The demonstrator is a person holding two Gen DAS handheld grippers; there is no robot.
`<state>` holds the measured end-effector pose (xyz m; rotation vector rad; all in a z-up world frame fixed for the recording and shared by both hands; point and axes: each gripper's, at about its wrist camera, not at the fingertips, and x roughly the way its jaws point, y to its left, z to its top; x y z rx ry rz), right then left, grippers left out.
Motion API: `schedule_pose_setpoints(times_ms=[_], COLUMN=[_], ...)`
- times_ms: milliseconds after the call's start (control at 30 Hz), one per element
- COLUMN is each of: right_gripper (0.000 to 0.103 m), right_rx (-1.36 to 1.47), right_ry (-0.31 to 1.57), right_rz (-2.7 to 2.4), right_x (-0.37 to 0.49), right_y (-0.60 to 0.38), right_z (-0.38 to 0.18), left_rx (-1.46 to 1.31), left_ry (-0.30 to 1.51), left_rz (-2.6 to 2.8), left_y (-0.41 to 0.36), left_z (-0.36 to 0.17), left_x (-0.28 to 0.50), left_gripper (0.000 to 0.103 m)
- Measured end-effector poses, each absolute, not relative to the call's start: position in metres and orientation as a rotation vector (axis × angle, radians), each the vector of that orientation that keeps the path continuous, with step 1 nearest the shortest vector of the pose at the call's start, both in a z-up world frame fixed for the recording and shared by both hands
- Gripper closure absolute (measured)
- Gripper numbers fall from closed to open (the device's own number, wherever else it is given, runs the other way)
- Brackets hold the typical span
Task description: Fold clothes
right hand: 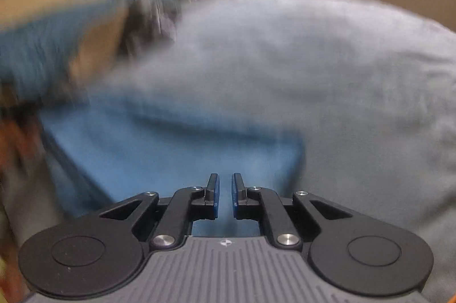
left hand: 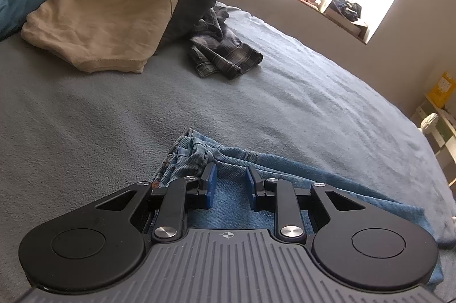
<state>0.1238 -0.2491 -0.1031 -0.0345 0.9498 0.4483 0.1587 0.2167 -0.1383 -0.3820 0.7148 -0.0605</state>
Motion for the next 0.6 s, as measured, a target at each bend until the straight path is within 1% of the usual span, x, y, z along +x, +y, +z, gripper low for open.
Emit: schedule_pose_setpoints(times_ms=[33,67,167,233,333,400,433,500,600], right_gripper=[0.096,0.096,0.096,0.095,0.094,0.094,0.095,0.095,0.094], right_rx=[-0.111,-0.137,-0.127,-0.196,-0.101,-0.110,-0.153,-0.212,-0.171], right_ry=[1.002,0.967,0.992,0.948,0.926,0.957,1.009,0.967,0.959], right_rz=[0.427,0.441,0.422,0.436,0.560,0.599,0.582,0.589,0.581], right_x=[0.122,0.116,0.123,0.116,0.103,0.094,0.092,0.079,0.081], right_y=[-0.245,-0.246,-0.245,-0.239,-0.245,-0.244,-0.242,-0.243,-0.241], right_z=[-0.121,-0.128,-0.113,-0.094,-0.077,-0.089,-0.106,-0.124,-0.103], left_rx=[-0.382,-0.380,-0.351,-0.343,-0.340,-0.333,-0.330,-0.324,-0.303], left_ry=[0.714,0.713,0.707,0.703,0.699,0.694,0.692,0.689,0.698], left_rz=[-0.064,-0.068,-0.079,-0.081,-0.077,-0.078,-0.080,-0.083,-0.080], left_y=[0.217,0.217,0.216,0.215,0.214,0.214,0.213,0.213,0.211], left_z=[-0.139,-0.139,-0.139,-0.139,-0.140,-0.141,-0.141,-0.142,-0.139], left_x=[0.159,0.158,0.157,0.156,0.157,0.157,0.156,0.156,0.157], left_gripper=[0.079,0.079,0.079,0.079,0.079,0.079,0.079,0.078,0.078])
